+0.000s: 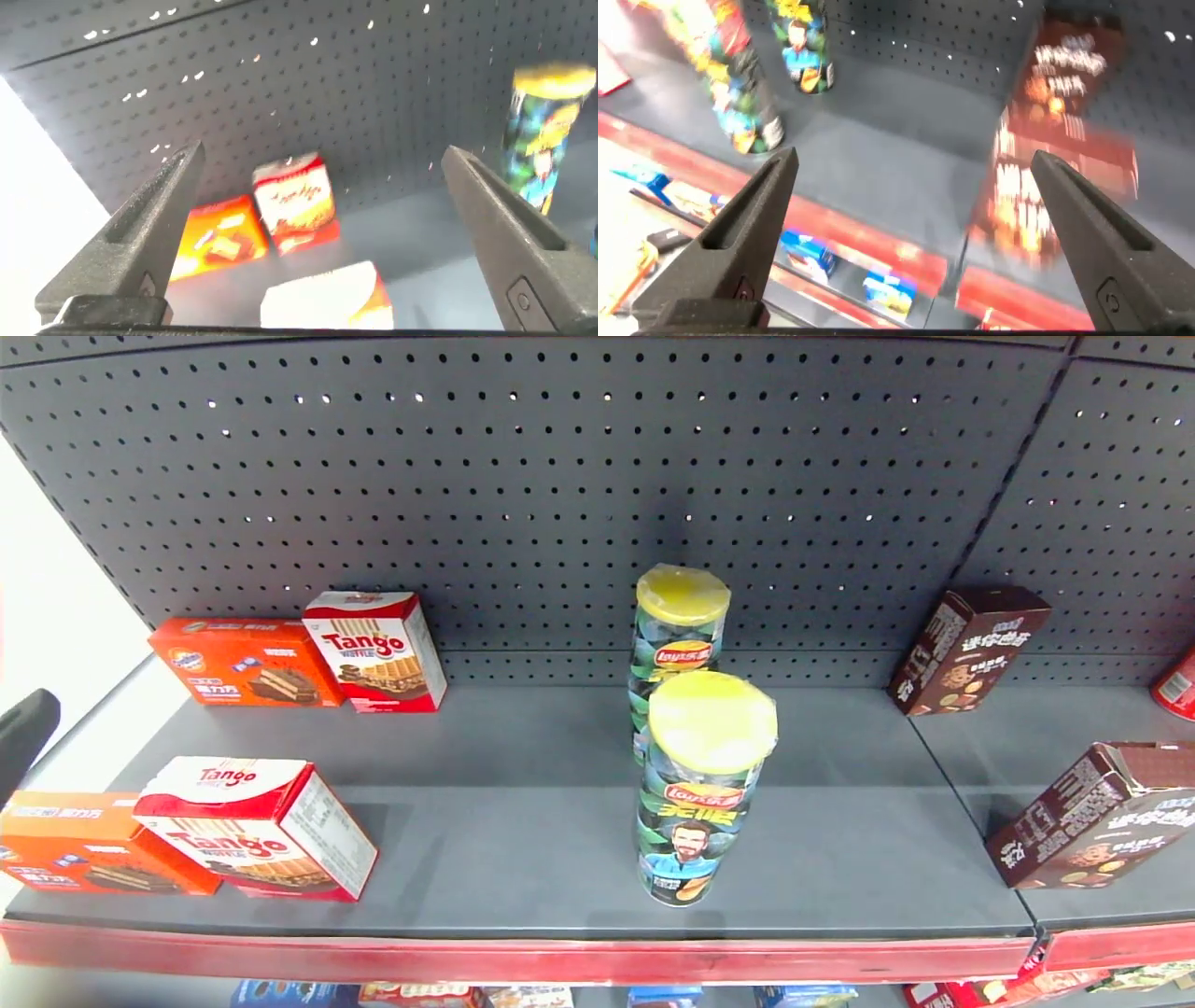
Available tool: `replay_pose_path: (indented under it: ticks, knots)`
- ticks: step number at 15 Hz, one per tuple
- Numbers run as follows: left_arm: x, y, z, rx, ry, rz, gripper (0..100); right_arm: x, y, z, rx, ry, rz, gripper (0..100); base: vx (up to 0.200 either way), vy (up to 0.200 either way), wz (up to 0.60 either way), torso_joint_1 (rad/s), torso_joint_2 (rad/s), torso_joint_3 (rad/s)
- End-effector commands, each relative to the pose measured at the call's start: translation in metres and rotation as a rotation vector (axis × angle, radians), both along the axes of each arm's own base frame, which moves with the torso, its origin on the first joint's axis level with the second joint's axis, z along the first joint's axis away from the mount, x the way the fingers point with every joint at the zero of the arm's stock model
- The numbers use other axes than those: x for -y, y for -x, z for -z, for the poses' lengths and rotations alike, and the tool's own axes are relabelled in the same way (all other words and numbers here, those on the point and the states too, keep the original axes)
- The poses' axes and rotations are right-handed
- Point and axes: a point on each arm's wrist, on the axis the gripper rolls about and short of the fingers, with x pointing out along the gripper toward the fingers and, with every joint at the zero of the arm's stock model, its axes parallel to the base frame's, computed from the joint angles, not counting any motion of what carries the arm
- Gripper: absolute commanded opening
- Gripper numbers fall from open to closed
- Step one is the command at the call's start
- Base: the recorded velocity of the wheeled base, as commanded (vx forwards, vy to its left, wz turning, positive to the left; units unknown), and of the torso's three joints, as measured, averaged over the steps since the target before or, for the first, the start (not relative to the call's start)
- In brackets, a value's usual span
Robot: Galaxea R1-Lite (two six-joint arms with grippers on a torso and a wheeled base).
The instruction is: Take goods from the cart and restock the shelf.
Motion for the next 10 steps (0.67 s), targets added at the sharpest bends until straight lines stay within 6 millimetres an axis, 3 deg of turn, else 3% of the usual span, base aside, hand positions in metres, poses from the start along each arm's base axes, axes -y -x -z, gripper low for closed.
replay_pose_path:
  ticks: [1, 4, 6, 10]
  knots:
    - [-0.024, 0.051, 0.037, -0.006, -0.045, -0.017, 100, 0.010, 0.028, 0.052, 0.051, -0.033, 0.017, 100, 0.000, 0.000, 0.00, 0.000, 0.00, 0.000]
    - [-0.033, 0.070, 0.060, -0.074, -0.084, -0.006, 100, 0.009, 0.029, 0.085, 0.021, -0.048, 0.063, 100, 0.000, 0.000, 0.00, 0.000, 0.00, 0.000]
    - [-0.033, 0.070, 0.072, -0.104, -0.096, -0.005, 100, 0.008, 0.025, 0.106, -0.026, -0.044, 0.076, 100, 0.000, 0.000, 0.00, 0.000, 0.00, 0.000]
    - [-0.030, 0.063, 0.105, -0.185, -0.132, 0.004, 100, 0.008, 0.020, 0.109, -0.082, -0.036, 0.199, 100, 0.000, 0.000, 0.00, 0.000, 0.00, 0.000]
